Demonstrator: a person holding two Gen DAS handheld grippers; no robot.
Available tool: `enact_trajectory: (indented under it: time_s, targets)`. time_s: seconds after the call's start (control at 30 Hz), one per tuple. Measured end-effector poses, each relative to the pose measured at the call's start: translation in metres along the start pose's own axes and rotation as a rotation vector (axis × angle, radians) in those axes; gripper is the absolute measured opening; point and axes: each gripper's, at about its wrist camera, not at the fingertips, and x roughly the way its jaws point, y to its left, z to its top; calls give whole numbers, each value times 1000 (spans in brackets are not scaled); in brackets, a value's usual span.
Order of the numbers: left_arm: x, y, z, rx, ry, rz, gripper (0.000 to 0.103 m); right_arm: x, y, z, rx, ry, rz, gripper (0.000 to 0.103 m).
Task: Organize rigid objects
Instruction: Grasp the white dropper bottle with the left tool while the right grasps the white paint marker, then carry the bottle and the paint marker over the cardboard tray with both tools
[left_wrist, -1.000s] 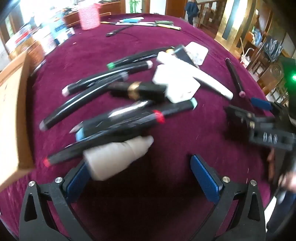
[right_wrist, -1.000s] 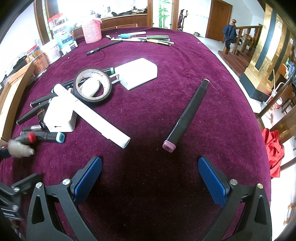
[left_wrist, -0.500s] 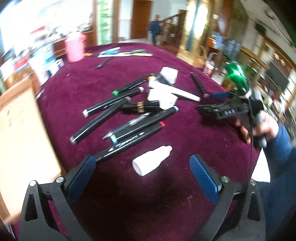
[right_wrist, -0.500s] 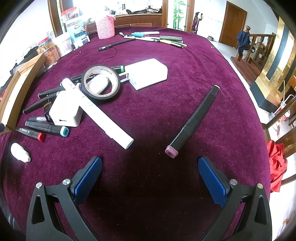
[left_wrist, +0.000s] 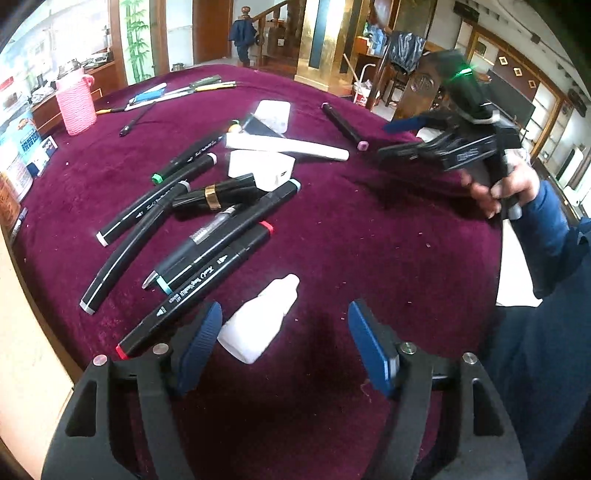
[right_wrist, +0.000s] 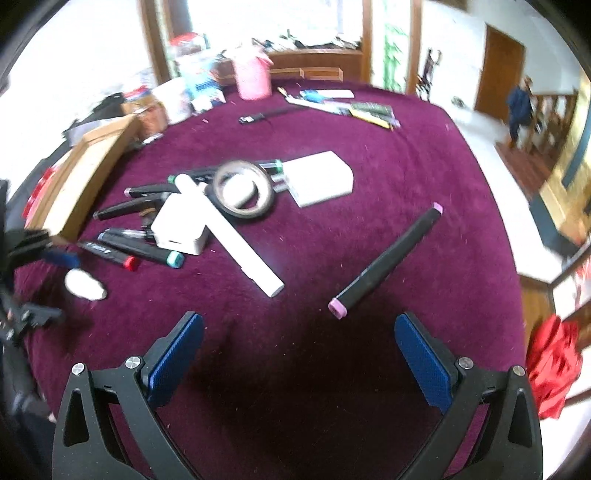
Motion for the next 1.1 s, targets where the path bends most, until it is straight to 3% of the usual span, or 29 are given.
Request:
enact_trajectory:
  time_s: [0.2,0.27,0.37,0.4,0.47,0.53,0.57,0.7,0.77,0.9,1.1]
  targets:
    - [13,-1,6,17,60,16,71,-13,12,7,-113,-41,41,90]
    - [21,-4,7,24,92,14,71,-13,20,12,-164,-33,65,75]
    - [27,-11,7,53,105,48,70,2,31,21,-252,13,63,66]
    - [27,-13,7,47,101,49,66,7,34,24,-272,26,63,65]
    - [25,-14,8,20,84,56,46,17,40,30,-299,41,78,57]
    - [23,-13,7,-20,67,74,37,27,44,36,-317,63,63,46]
    - [22,-11,7,-45,59,80,36,35,45,41,-322,75,64,46]
    - [19,-11,2,-123,28,75,36,59,45,49,-300,106,81,45]
    - [18,-12,1,-137,14,88,36,70,45,47,-287,138,85,22]
    - [14,-17,-6,-172,-22,116,23,54,45,39,-234,117,102,16]
    - [-10,-11,-7,-261,-138,66,23,28,36,19,-92,89,236,13]
